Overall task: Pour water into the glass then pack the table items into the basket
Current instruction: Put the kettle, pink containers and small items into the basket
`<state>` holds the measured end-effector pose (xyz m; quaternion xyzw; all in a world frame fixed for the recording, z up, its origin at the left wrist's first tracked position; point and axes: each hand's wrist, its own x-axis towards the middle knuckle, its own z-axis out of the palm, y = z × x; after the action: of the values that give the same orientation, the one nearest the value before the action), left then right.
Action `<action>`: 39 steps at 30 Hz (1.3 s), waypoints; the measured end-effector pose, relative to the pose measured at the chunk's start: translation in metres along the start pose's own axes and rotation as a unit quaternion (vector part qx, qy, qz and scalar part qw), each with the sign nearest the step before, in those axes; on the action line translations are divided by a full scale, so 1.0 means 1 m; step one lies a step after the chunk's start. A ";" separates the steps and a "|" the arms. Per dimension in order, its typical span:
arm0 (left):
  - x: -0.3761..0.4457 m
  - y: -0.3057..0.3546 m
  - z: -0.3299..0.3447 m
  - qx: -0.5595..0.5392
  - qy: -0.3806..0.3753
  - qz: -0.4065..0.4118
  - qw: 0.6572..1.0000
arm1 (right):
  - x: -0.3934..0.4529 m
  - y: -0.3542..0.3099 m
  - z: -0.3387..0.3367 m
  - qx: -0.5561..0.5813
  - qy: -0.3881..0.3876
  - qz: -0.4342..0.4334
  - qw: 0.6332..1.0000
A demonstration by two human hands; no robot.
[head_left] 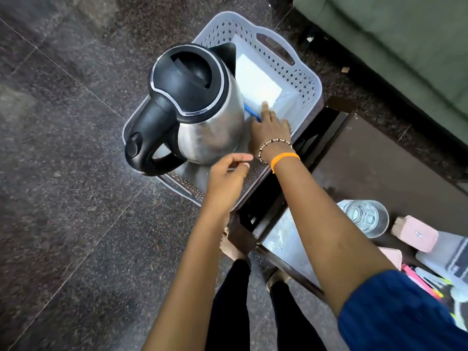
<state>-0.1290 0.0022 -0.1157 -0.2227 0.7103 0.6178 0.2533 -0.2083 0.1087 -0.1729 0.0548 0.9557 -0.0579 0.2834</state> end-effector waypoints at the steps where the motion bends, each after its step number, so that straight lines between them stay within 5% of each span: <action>1: 0.002 0.000 -0.003 -0.002 -0.003 0.002 1.000 | 0.001 0.000 0.001 -0.003 0.005 0.003 1.000; 5: 0.000 -0.002 -0.009 -0.010 -0.013 -0.009 1.000 | -0.005 0.006 -0.009 0.132 0.181 0.014 0.974; 9: -0.011 0.003 -0.004 -0.029 0.001 0.005 1.000 | -0.042 0.020 -0.030 0.474 0.355 0.048 0.804; 14: -0.031 0.013 0.029 -0.091 0.012 0.025 0.995 | -0.103 0.049 -0.029 0.722 0.293 0.129 0.614; 18: -0.045 0.014 0.064 -0.113 -0.071 0.014 0.991 | -0.155 0.081 -0.006 0.837 0.207 0.166 0.478; 23: -0.060 -0.007 0.104 0.015 -0.155 0.020 0.988 | -0.205 0.135 0.039 0.807 0.179 0.198 0.527; 26: -0.074 -0.027 0.136 0.077 -0.230 -0.030 0.970 | -0.222 0.177 0.064 0.746 0.267 0.227 0.566; 29: -0.087 -0.047 0.168 0.146 -0.243 -0.056 0.957 | -0.223 0.229 0.078 0.695 0.374 0.246 0.562; 33: -0.105 -0.066 0.202 0.161 -0.253 -0.041 0.953 | -0.205 0.291 0.093 0.602 0.441 0.245 0.619; 36: -0.114 -0.080 0.221 0.178 -0.262 -0.050 0.947 | -0.183 0.311 0.106 0.559 0.381 0.260 0.689; 39: -0.118 -0.098 0.240 0.194 -0.268 -0.065 0.942 | -0.165 0.321 0.124 0.516 0.230 0.264 0.782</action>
<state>0.0442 0.2272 -0.1412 -0.0417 0.7062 0.4872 0.5119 0.0395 0.3958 -0.2117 0.4544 0.7683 -0.4508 -0.0107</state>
